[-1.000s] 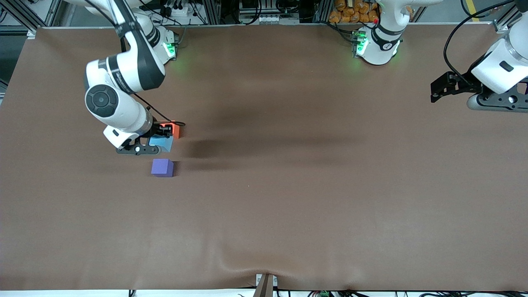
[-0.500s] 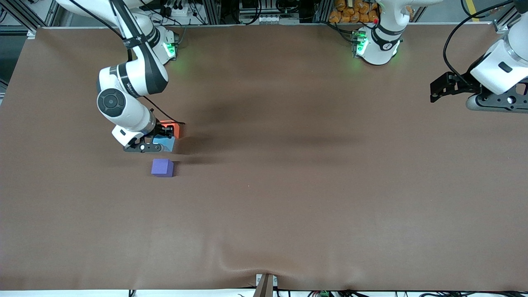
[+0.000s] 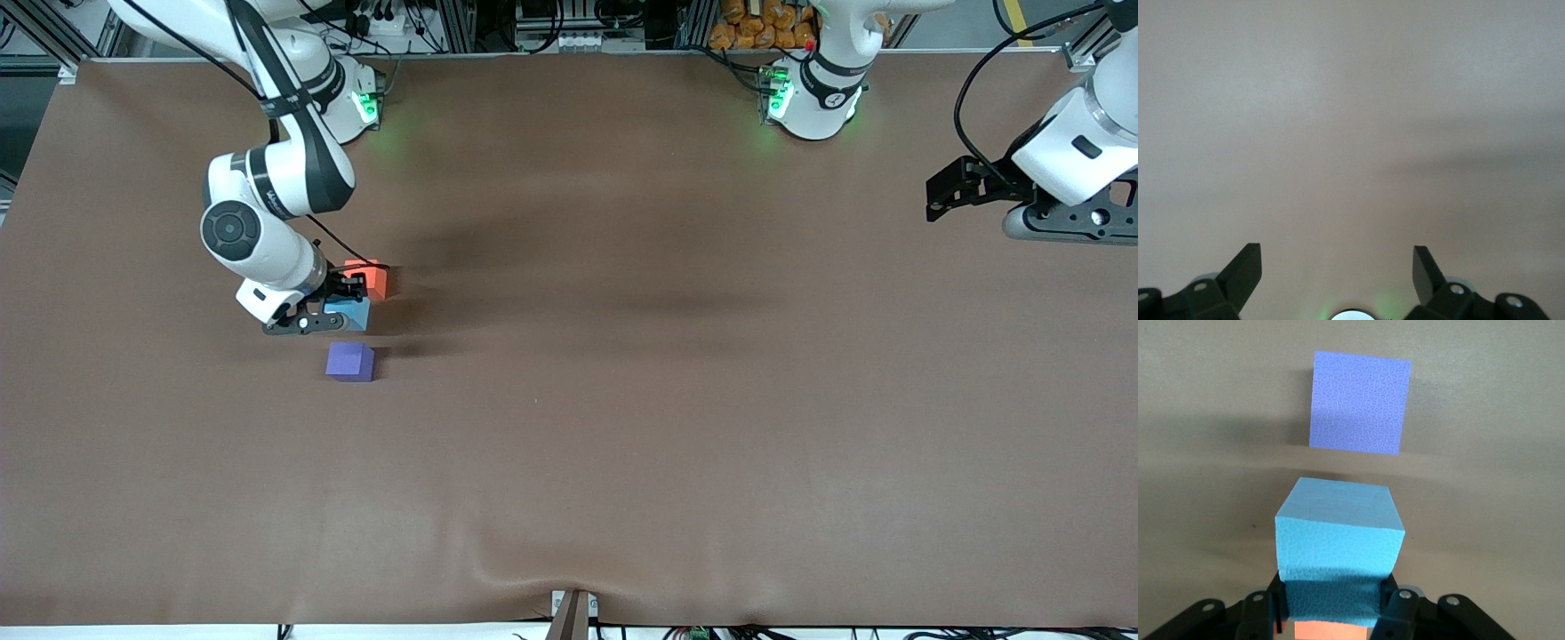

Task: Place blue block between orange and purple blocks
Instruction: 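Lower the blue cube between the orange and purple cubes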

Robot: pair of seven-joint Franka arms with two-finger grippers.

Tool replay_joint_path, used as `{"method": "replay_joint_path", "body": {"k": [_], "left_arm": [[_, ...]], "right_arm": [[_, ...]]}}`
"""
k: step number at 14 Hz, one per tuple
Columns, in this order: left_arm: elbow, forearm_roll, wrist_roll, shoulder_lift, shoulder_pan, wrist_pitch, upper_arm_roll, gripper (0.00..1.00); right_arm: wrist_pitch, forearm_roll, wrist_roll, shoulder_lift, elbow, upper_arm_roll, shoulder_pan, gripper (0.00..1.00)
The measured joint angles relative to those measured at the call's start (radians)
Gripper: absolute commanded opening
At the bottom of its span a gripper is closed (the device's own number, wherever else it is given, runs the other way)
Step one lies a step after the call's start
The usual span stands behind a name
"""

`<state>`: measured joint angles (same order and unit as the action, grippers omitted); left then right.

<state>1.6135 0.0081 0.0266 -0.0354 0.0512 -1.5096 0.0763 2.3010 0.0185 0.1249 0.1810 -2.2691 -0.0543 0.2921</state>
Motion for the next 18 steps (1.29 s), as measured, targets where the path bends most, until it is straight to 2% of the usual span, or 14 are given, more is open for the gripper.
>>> {"method": "replay_joint_path", "body": {"k": [18], "left_arm": [[0.001, 0.0, 0.0, 0.005, -0.001, 0.0, 0.0, 1.0]], "right_arm": [[0.152, 0.0, 0.0, 0.121, -0.02, 0.003, -0.002, 0.0]]}}
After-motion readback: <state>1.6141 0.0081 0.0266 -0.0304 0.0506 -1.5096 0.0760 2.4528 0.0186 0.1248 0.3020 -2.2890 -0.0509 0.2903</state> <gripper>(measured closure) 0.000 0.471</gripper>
